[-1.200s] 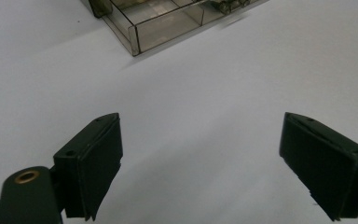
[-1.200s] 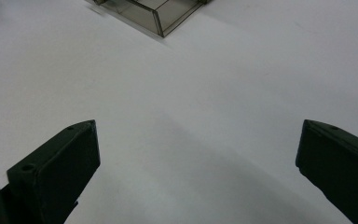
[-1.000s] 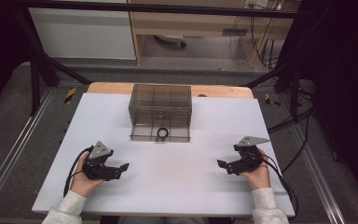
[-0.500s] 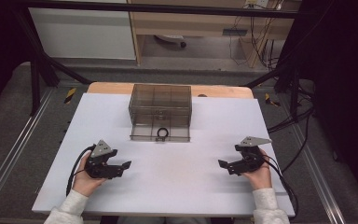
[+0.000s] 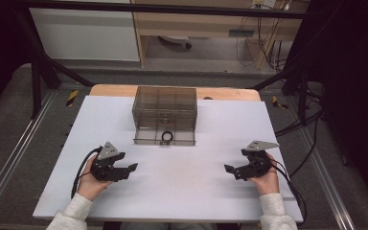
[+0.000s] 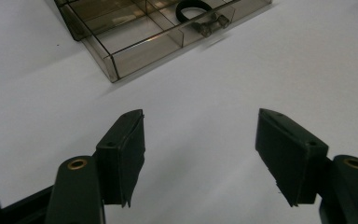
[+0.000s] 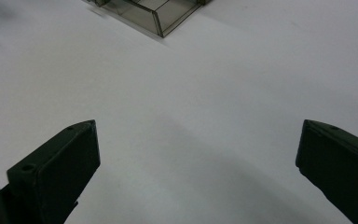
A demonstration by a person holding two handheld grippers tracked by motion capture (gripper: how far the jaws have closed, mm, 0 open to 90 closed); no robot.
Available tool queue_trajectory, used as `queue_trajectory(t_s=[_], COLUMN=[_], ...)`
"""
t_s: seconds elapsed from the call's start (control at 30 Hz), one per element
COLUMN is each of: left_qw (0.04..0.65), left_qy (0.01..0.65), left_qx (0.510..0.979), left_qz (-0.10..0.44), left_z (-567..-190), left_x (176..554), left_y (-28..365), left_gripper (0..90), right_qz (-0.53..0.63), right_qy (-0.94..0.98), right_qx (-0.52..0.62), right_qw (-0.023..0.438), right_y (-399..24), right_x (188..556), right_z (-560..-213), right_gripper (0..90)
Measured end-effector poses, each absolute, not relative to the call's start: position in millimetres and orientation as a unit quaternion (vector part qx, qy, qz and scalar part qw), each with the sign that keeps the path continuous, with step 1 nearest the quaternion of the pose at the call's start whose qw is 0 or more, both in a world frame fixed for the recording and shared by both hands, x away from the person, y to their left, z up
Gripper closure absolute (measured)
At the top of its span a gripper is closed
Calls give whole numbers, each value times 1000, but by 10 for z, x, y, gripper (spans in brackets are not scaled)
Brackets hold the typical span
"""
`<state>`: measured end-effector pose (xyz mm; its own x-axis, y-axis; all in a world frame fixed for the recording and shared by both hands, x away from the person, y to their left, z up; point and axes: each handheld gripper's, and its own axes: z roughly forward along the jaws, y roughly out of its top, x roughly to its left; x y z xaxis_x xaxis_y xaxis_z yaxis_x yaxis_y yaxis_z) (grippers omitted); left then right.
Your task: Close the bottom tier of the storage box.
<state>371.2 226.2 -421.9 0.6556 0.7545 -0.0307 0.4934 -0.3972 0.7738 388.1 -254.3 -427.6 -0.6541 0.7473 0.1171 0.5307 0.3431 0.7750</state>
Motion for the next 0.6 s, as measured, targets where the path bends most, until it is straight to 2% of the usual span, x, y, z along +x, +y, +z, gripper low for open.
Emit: queue_trajectory(t_s=[0.6], left_qw=[386], left_qy=[372], left_qx=[828], left_qz=[166], left_z=[-4195], left_x=[3804], left_y=[2086], left_gripper=[457], right_qz=[415], right_qy=[810], right_qx=[393], right_qw=[130], right_y=[-2541], right_x=[3884], right_z=[-4280], right_gripper=[4])
